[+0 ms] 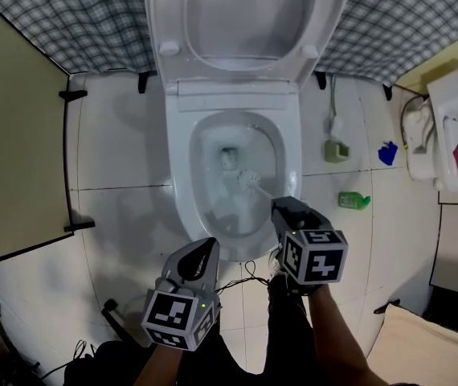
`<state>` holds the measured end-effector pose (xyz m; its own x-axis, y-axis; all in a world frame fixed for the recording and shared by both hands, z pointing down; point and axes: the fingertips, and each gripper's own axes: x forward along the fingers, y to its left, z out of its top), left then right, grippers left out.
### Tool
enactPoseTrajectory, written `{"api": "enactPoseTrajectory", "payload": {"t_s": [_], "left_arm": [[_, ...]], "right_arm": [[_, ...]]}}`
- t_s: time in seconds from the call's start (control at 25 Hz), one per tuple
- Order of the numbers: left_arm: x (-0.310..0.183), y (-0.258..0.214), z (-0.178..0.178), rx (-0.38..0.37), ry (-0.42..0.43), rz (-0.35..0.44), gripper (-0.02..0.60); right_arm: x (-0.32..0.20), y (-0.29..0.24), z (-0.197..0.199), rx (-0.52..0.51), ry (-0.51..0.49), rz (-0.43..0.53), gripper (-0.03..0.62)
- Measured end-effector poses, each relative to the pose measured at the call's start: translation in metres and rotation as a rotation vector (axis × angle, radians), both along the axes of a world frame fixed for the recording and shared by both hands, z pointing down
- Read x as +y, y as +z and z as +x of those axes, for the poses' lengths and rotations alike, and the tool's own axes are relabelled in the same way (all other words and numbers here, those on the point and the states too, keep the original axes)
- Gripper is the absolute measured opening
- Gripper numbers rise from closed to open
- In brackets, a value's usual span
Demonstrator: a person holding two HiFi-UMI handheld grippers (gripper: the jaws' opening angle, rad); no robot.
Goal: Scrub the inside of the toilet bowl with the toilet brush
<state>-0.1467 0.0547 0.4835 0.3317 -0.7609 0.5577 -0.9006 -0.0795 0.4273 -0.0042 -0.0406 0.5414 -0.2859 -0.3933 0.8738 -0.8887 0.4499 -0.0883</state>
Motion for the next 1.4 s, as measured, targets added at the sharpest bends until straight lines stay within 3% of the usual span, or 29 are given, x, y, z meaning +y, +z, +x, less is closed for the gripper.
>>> {"api": "enactPoseTrajectory", "payload": {"t_s": [0.4,0.72,1.08,1.4], "left_arm": [[0.005,0.001,-0.003,-0.01,-0.007,-0.006,-0.012],[0.009,0.003,-0.001,-0.02,-0.007,-0.01,-0.014],[0.001,0.0,0.011,0.007,0.0,0.007,-0.014],[0.001,-0.002,0.006,0.003,-0.021,0.004,-0.014]], "right_arm": [[-0.011,0.036,0.009,0.048,0.055,-0.024,0.222],[-0.022,0.078,0.0,0.089,0.034,-0.082,0.222],[-0.039,0.013,0.025,0.077,0.038,0.051,0.222],[-0.055,0.042,0.0,0.088,-0.003,0.038,0.222]]}}
